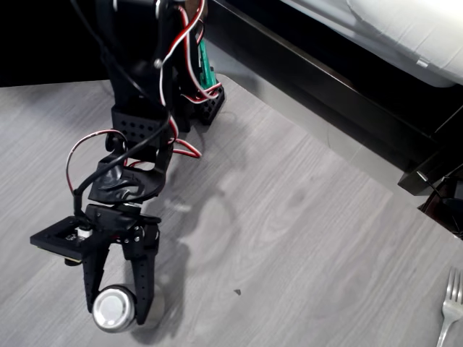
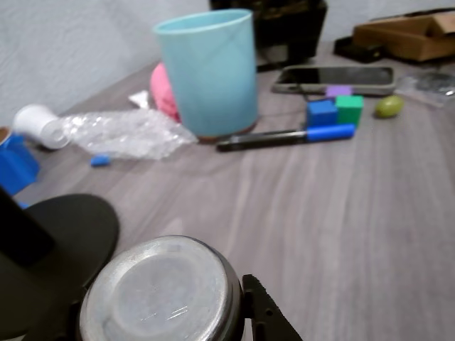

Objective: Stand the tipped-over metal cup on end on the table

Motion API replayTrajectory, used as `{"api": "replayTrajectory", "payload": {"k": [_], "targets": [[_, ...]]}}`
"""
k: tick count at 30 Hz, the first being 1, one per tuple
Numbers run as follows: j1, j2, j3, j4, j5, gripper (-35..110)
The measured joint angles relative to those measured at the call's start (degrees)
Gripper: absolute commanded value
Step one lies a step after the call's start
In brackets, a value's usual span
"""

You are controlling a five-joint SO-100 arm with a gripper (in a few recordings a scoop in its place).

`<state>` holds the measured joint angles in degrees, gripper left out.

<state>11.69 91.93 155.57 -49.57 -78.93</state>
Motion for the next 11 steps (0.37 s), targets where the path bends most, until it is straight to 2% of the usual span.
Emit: {"api": "replayTrajectory", "payload": {"k": [5,9,11], "targets": [[-0.26,-4.13,0.0,-4.66,0.0,2],[-0.79,-5.27,0.0,-6.59,0.0,19],[-0.44,-5.27,0.0,-6.77,0.0,22]]}}
